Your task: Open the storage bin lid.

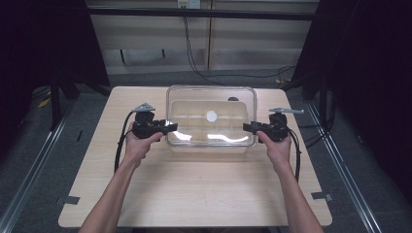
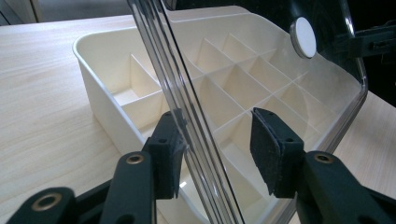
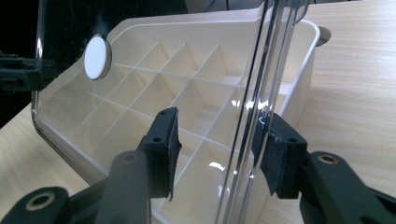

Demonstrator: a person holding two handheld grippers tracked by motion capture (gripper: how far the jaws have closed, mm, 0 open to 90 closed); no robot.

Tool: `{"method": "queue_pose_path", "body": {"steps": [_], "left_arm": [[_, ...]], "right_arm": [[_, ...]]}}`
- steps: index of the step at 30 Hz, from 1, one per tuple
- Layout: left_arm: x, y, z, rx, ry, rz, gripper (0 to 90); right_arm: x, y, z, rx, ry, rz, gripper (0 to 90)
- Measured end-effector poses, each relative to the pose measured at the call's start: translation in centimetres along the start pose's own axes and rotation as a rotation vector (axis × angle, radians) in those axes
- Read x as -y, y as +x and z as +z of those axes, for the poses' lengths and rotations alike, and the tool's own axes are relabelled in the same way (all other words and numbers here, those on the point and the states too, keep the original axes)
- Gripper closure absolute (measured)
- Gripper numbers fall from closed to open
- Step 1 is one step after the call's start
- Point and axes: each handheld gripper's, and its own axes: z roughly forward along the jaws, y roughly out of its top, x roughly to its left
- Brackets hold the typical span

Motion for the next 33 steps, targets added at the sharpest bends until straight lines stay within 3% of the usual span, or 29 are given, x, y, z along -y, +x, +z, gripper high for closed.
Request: {"method": "queue_pose_path", "body": {"steps": [7, 19, 33], "left_arm": [[0.2, -0.3, -0.3, 0.003, -0.01, 0.016, 58.0], [0.6, -0.4, -1.4, 0.023, -0.028, 0.016, 64.9], [1.4, -0.9, -1.9, -0.007, -0.027, 0.015, 66.0]], "right_arm": [[1.2, 0.1, -0.5, -0.012, -0.023, 0.01, 55.2], [1.1, 0.7, -1.2, -0.015, -0.04, 0.016, 60.2], [1.0, 1.1, -1.4, -0.027, -0.042, -0.014, 62.2]]}}
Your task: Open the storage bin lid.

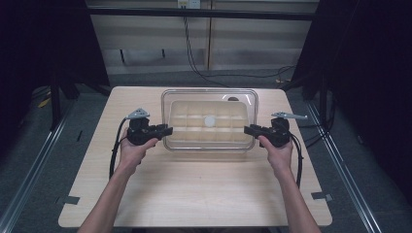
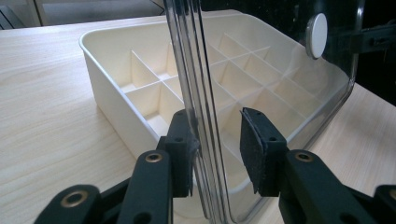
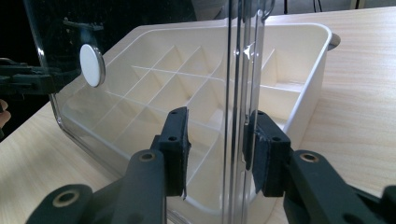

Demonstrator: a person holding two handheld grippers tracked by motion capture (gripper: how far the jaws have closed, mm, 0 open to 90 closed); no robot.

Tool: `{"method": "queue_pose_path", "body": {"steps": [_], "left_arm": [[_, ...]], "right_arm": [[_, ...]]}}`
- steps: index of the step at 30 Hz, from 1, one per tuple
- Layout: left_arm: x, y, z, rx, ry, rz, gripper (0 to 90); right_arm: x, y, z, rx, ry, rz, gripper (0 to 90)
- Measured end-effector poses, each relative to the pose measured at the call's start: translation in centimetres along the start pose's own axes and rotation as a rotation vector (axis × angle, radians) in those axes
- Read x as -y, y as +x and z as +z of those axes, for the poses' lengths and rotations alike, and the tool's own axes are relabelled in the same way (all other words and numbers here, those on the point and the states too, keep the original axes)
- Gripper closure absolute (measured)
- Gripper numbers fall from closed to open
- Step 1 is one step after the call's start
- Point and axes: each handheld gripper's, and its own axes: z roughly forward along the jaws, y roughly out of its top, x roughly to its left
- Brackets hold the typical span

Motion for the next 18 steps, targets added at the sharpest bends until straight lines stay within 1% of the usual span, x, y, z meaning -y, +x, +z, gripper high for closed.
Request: {"method": "queue_pose_path", "body": {"steps": [2, 7, 8, 11, 13, 15, 18], "left_arm": [[0.1, 0.0, -0.1, -0.002, 0.0, 0.004, 66.3], [0.2, 0.1, -0.3, -0.007, -0.007, -0.004, 66.4], [0.2, 0.1, -0.4, -0.006, -0.012, -0.01, 66.6], [0.2, 0.2, -0.7, -0.008, -0.013, -0.008, 66.8], [0.1, 0.1, -0.9, -0.011, -0.018, -0.005, 66.9], [0.0, 0.0, -1.1, -0.008, -0.033, -0.015, 66.9], [-0.2, -0.1, -1.3, -0.006, -0.035, -0.012, 66.9]], "right_arm": [[-0.1, 0.1, -0.2, -0.004, -0.004, -0.005, 62.8], [-0.2, 0.3, -0.3, -0.011, -0.008, -0.017, 63.8], [-0.2, 0.3, -0.3, -0.015, -0.008, -0.016, 63.9], [-0.1, 0.5, -0.2, -0.023, -0.003, -0.015, 64.1], [-0.2, 0.6, -0.2, -0.023, -0.009, -0.017, 64.2], [-0.2, 0.7, -0.3, -0.029, -0.017, -0.018, 64.3], [-0.3, 0.8, -0.4, -0.031, -0.02, -0.017, 64.3]]}}
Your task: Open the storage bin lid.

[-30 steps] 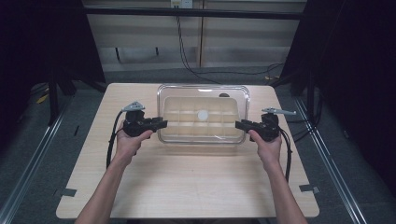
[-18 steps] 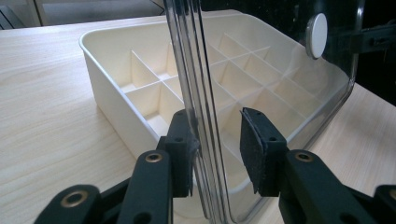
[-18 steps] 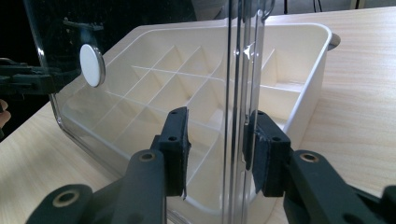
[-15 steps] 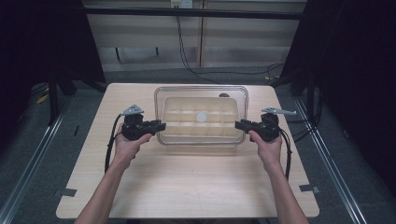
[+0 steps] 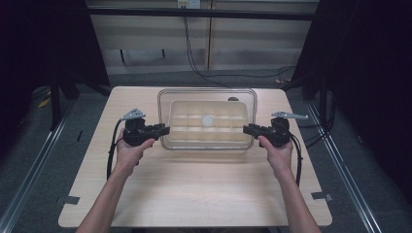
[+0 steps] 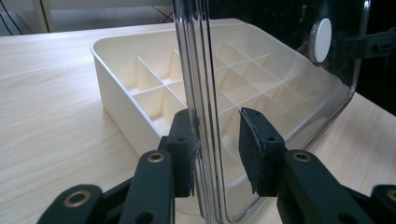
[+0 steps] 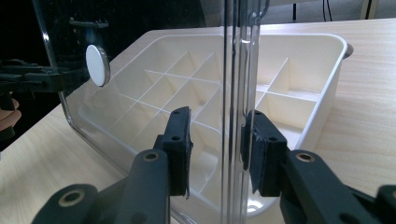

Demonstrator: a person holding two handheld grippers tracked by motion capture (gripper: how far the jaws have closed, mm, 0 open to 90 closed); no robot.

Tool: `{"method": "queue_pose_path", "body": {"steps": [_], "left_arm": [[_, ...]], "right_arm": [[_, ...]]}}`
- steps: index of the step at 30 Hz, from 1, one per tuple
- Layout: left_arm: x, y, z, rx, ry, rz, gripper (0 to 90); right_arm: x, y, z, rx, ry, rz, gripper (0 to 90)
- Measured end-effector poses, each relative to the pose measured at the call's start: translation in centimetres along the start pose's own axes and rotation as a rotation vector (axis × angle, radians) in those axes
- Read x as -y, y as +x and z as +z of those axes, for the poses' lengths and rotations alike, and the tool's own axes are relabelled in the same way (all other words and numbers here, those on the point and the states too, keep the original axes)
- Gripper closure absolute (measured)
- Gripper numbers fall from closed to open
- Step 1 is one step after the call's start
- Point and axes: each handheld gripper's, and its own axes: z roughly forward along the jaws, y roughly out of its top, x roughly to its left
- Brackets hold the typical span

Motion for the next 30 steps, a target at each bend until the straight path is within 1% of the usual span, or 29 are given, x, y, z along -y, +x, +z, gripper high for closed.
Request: {"method": "queue_pose_path", "body": {"steps": [1, 3, 4, 8, 17, 20, 21, 25, 28, 30], "left_arm": [[-0.1, -0.1, -0.2, 0.005, -0.008, -0.003, 67.2], [-0.2, -0.1, -0.3, 0.002, -0.011, -0.003, 67.3], [-0.3, -0.3, -0.5, 0.001, -0.015, 0.003, 67.3], [-0.5, -0.5, -0.9, -0.001, -0.026, 0.007, 67.3], [-0.7, -0.9, -1.3, -0.001, -0.032, 0.011, 67.2], [-0.7, -1.1, -1.6, 0.0, -0.047, 0.005, 67.3], [-0.6, -1.3, -1.7, 0.003, -0.051, -0.004, 67.4], [-0.8, -1.5, -1.9, 0.004, -0.046, 0.014, 67.8], [-0.8, -1.6, -2.1, 0.004, -0.048, 0.016, 67.7], [-0.8, -1.8, -2.4, 0.005, -0.057, 0.004, 67.8]], "right_arm": [[-0.1, 0.0, 0.0, -0.004, -0.002, -0.004, 64.2], [-0.2, 0.0, -0.1, -0.005, -0.004, -0.002, 64.2], [-0.3, 0.2, -0.2, -0.004, -0.004, -0.008, 64.2], [-0.6, 0.5, -0.5, -0.008, -0.014, -0.013, 64.2], [-1.0, 0.9, -0.9, -0.008, -0.014, -0.018, 64.1], [-1.1, 1.1, -1.1, -0.008, -0.019, -0.02, 64.1], [-1.1, 1.1, -1.2, -0.011, -0.018, -0.02, 64.0], [-1.1, 1.1, -1.4, -0.012, -0.019, -0.02, 63.6], [-1.1, 1.3, -1.5, -0.011, -0.018, -0.025, 63.6], [-1.1, 1.5, -1.7, -0.016, -0.019, -0.022, 63.7]]}}
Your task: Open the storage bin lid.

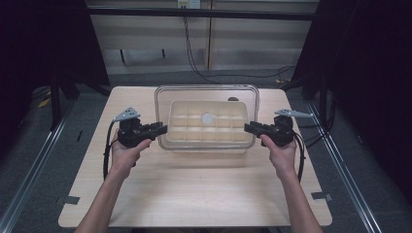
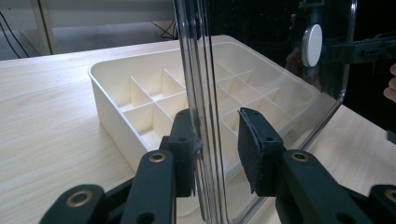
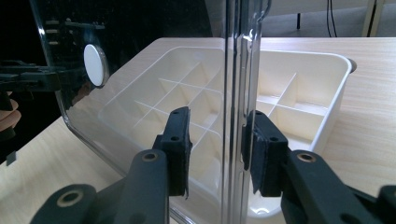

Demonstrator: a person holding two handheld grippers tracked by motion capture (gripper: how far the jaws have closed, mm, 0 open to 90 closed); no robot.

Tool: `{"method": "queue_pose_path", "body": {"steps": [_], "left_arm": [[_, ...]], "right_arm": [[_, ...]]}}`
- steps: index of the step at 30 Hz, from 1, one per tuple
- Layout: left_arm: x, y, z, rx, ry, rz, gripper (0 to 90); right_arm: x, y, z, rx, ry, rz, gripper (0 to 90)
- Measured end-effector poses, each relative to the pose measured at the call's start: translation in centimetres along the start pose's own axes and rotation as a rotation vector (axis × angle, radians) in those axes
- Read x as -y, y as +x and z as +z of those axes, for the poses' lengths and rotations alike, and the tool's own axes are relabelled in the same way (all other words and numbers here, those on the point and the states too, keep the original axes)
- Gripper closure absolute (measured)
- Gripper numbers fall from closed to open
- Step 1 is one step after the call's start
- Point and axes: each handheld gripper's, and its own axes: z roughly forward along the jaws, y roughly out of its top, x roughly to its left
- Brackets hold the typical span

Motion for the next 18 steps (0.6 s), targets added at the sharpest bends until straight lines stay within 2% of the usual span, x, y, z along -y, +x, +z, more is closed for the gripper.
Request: {"method": "queue_pose_path", "body": {"steps": [9, 12, 18], "left_arm": [[0.1, -1.2, -0.4, 0.009, 0.012, 0.013, 67.5], [-0.2, -1.5, -0.5, 0.016, 0.021, 0.027, 67.4], [0.1, -2.4, -0.9, 0.014, 0.035, 0.053, 66.8]], "right_arm": [[0.6, 0.6, -1.4, 0.001, -0.003, 0.016, 64.1], [0.7, 0.9, -2.1, -0.001, -0.003, 0.002, 64.7], [1.0, 1.3, -3.1, 0.0, -0.006, 0.006, 64.8]]}}
